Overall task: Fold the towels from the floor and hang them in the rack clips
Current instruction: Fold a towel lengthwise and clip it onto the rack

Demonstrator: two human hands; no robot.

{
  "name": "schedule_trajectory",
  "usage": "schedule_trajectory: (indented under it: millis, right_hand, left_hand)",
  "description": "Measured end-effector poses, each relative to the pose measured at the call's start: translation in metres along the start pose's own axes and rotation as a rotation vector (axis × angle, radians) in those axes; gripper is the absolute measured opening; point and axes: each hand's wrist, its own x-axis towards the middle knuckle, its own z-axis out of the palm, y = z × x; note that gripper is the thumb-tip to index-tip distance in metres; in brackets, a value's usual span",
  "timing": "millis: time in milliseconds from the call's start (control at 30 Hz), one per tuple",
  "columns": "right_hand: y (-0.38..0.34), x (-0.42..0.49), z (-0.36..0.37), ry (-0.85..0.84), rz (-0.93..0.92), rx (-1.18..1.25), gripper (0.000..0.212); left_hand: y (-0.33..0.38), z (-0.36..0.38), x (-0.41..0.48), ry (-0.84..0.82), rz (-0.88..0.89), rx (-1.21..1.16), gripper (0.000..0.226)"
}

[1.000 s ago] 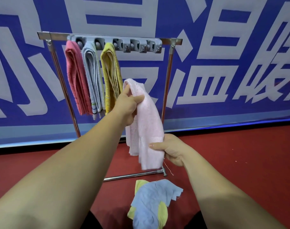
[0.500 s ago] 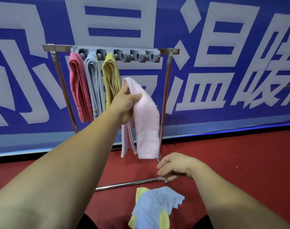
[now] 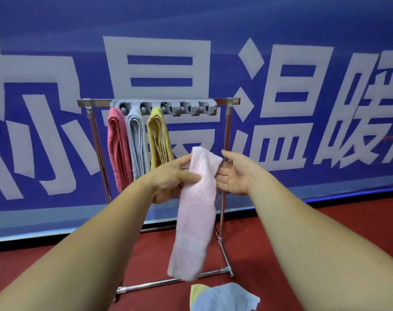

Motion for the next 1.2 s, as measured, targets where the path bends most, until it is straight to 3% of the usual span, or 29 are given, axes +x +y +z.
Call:
schedule_trajectory:
  millis: [133,200,233,300,367,467,567,767,933,1033,1100,1200]
  right_hand:
    - [-0.003,-0.01,0.007,0.008,-0.035,-0.021,0.029]
    - [-0.009,-0.015,0.006,-0.011,-0.053,-0.052,0.026]
    - [-0.013,-0.017,0.004,-0.033,-0.064,-0.064,0.023]
    - [-0.024,-0.018,0.002,-0.085,-0.078,-0.103,0.023]
    - [-0.037,-0.023,0.006,-0.13,-0.088,-0.184,0.022]
    - [-0.063,-0.031,0.018,-0.148,-0.148,-0.345,0.012]
    - [-0.095,-0.032,0.028,-0.169,-0.184,-0.454,0.02]
    - [-0.156,0.013,0.039,-0.15,-0.227,-0.551,0.038]
    - [-0.187,0.056,0.051,-0.156,-0.275,-0.571,0.007]
    - [-0.197,0.084,0.058,-0.163,-0.3,-0.57,0.008]
    - [-0.202,0.099,0.064,-0.145,-0.32,-0.594,0.007]
    - [-0.21,0.123,0.074,-0.105,-0.375,-0.643,0.011]
  left_hand:
    - [-0.003,0.003,-0.018,-0.084,-0.072,0.146,0.061]
    - [0.004,0.002,-0.031,-0.115,-0.125,0.241,0.038]
    - [0.011,0.001,-0.037,-0.091,-0.144,0.283,0.033]
    - [0.023,-0.008,-0.039,0.069,-0.138,0.325,0.046]
    - [0.037,-0.015,-0.031,0.226,-0.044,0.304,0.047]
    - [0.058,-0.012,-0.01,0.277,0.077,0.352,0.024]
    - [0.077,-0.005,0.022,0.236,0.118,0.397,0.035]
    - [0.112,-0.018,0.082,0.139,0.131,0.286,0.028]
    - [0.131,-0.053,0.12,0.073,0.049,0.211,0.036]
    - [0.137,-0.077,0.134,0.018,0.035,0.148,0.029]
    - [0.141,-0.089,0.145,0.068,0.056,0.135,0.018]
    - [0.154,-0.103,0.162,0.212,0.086,0.247,0.022]
